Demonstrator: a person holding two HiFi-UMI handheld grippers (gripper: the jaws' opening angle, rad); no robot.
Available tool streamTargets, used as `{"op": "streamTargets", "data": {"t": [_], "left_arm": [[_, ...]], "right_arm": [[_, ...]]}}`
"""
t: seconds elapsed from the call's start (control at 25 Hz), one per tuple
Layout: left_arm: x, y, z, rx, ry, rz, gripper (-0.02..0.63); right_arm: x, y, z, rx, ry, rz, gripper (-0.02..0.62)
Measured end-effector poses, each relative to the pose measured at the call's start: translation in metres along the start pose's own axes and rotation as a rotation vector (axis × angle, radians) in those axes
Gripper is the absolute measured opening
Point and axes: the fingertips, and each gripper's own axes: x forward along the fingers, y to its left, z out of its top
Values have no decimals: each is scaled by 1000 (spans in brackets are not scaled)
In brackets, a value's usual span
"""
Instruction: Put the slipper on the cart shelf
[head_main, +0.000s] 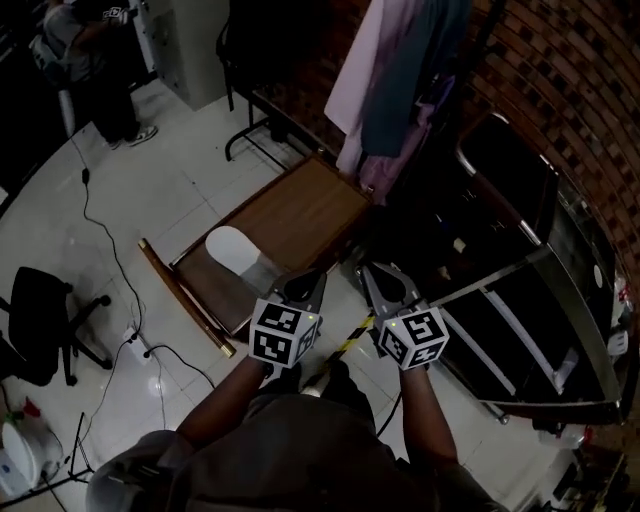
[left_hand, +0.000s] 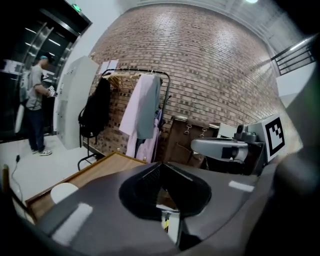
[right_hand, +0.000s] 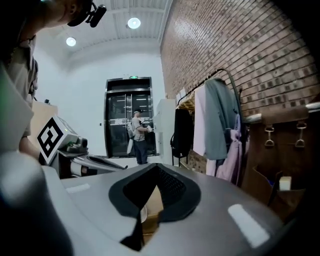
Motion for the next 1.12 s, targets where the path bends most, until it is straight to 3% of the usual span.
{"op": "streamTargets", "data": {"t": [0.4,0.72,0.88,1.12], "left_arm": [[-44,95,-13,-158,-73,405,8],[-101,148,-55,-290,-95,693,8],[-116,158,-81,-333,-86,769,8],[-139,162,-108,-403,-78,836,8]], "right_arm": [[111,50,-35,-121,160,387,0],[178,113,-103,-171,317,601,20],[200,129,-152,-202,426,642,72],[230,138,-220,-252,590,614,117]]}}
